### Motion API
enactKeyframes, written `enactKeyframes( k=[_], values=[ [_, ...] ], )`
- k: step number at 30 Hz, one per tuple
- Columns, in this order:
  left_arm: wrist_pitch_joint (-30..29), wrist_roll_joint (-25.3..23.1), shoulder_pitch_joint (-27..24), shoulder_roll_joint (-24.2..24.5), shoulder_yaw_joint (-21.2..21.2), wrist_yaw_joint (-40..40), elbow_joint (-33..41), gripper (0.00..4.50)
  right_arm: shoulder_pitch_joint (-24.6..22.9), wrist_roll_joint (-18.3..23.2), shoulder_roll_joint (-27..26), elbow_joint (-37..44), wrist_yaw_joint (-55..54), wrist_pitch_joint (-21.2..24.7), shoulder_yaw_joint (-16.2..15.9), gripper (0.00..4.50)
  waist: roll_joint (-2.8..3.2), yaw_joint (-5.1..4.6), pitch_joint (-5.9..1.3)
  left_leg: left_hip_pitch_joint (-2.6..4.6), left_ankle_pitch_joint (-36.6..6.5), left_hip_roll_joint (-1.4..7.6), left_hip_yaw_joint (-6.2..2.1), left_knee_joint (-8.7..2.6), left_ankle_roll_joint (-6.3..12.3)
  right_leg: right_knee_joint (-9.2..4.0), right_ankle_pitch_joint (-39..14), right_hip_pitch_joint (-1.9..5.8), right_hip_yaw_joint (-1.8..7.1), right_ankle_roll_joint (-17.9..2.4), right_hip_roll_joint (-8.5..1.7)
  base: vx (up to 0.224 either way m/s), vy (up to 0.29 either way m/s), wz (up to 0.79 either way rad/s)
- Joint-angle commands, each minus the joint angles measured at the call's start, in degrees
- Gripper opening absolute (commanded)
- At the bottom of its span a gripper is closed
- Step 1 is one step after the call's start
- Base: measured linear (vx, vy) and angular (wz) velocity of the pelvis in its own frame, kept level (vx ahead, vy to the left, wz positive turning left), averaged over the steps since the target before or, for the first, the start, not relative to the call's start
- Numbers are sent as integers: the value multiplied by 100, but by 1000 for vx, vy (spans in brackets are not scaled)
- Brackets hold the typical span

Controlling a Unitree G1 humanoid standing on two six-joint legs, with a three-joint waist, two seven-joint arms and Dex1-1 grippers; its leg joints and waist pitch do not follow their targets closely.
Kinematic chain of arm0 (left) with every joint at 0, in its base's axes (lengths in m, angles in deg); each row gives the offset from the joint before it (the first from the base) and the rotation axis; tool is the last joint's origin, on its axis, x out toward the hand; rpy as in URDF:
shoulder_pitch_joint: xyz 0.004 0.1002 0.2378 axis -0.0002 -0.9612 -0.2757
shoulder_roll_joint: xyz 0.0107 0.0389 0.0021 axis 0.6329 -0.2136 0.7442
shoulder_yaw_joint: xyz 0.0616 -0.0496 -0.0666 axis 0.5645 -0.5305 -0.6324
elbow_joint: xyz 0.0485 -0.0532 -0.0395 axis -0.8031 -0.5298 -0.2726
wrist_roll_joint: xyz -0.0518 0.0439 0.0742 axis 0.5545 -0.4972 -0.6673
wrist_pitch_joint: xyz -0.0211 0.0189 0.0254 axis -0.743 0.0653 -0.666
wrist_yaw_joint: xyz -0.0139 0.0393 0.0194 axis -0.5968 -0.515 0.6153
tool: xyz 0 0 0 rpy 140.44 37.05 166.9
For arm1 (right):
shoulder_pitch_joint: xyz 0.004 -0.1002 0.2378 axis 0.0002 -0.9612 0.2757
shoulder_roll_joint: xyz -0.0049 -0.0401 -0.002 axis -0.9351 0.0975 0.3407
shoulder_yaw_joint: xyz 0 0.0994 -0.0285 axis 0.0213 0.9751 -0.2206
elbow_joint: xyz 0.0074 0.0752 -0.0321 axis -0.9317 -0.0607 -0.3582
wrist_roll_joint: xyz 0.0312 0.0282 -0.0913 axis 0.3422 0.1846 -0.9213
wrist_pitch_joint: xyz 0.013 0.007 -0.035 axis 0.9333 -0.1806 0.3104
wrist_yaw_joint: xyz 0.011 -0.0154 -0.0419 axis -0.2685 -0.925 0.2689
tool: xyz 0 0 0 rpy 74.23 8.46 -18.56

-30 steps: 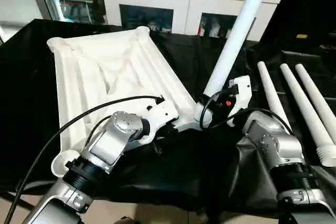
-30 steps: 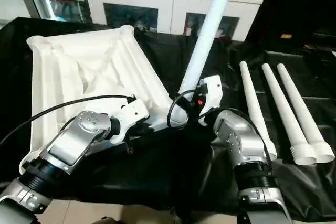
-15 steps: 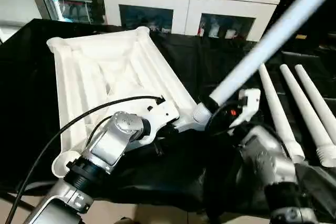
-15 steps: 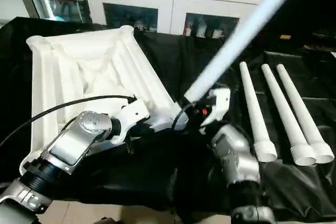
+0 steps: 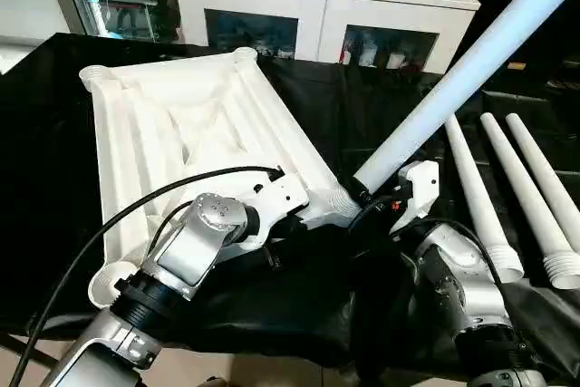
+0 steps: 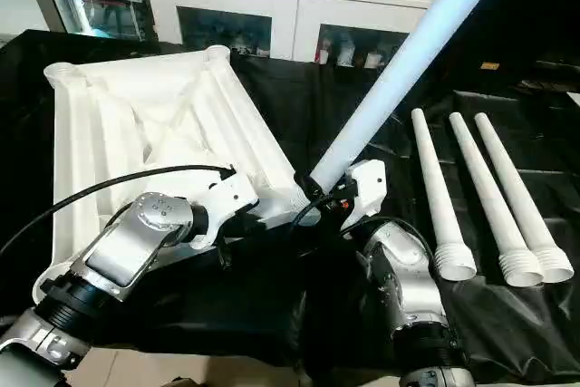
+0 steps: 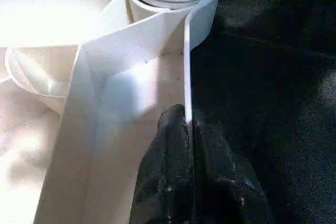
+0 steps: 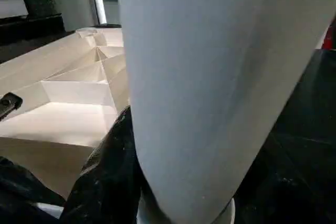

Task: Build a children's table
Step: Insert table leg to table base, then rotate leg to tighten

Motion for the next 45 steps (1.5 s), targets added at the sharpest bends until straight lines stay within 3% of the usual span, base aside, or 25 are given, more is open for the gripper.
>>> enactKeyframes(
  k=[1, 7, 12, 13, 20, 26, 27, 32, 36, 45],
  values=[
    [-2, -64, -19, -38, -87, -278, -183, 0, -275, -276, 42, -332, 118, 459, -467, 186, -19, -50, -207, 190, -2606, 551, -376, -603, -338, -532, -2528, -40, 275, -800, -423, 0, 0, 0],
    [5, -68, 9, -46, -73, -265, -220, 0, 66, -263, 215, -357, 397, 1490, -681, 186, -20, -84, -202, 194, -2811, 547, -395, -619, -412, -539, -2609, -41, 271, -790, -418, 0, 0, 0],
    [9, -71, 26, -41, -70, -258, -241, 0, 335, -119, 286, -474, 549, 1946, -599, 186, -37, -101, -218, 206, -2917, 553, -420, -630, -478, -556, -2738, -38, 255, -718, -424, 0, 0, 0],
    [13, -73, 33, -35, -72, -256, -253, 0, 455, -61, 327, -539, 590, 2126, -564, 186, -30, -105, -209, 227, -3012, 553, -411, -625, -511, -566, -2747, -76, 261, -728, -421, 0, 0, 0],
    [17, -77, 64, -39, -98, -283, -288, 0, 782, -52, 475, -821, 699, 2752, -493, 186, -61, -145, -207, 234, -3153, 547, -431, -599, -526, -608, -3145, -98, 258, -658, -459, 0, 0, 0],
    [88, -92, 62, -29, -80, -255, -301, 0, 725, -258, 553, -934, 865, 3002, -758, 186, -55, -145, -215, 237, -3150, 550, -427, -611, -560, -598, -3044, -116, 260, -646, -440, 0, 0, 0],
    [89, -93, 62, -28, -79, -254, -301, 0, 727, -260, 554, -934, 869, 3005, -761, 186, -34, -137, -219, 245, -3167, 550, -429, -611, -576, -597, -3023, -119, 262, -651, -441, 0, 0, 0],
    [121, -95, 74, -1, -63, -224, -296, 0, 890, -189, 636, -878, 1089, 3128, -778, 186, -47, -136, -228, 248, -3287, 548, -435, -616, -616, -595, -2981, -121, 259, -640, -434, 0, 0, 0],
    [135, -100, 106, -5, -68, -237, -330, 0, 1021, -215, 720, -961, 1151, 3143, -772, 186, -54, -115, -231, 242, -3172, 554, -426, -609, -584, -591, -2903, -114, 267, -681, -449, 0, 0, 0],
    [145, -102, 78, 6, -108, -239, -333, 0, 789, -332, 649, -924, 1039, 2995, -866, 186, -64, -99, -213, 241, -3234, 555, -435, -619, -587, -608, -3072, -123, 264, -616, -451, 0, 0, 0]
  ],
)
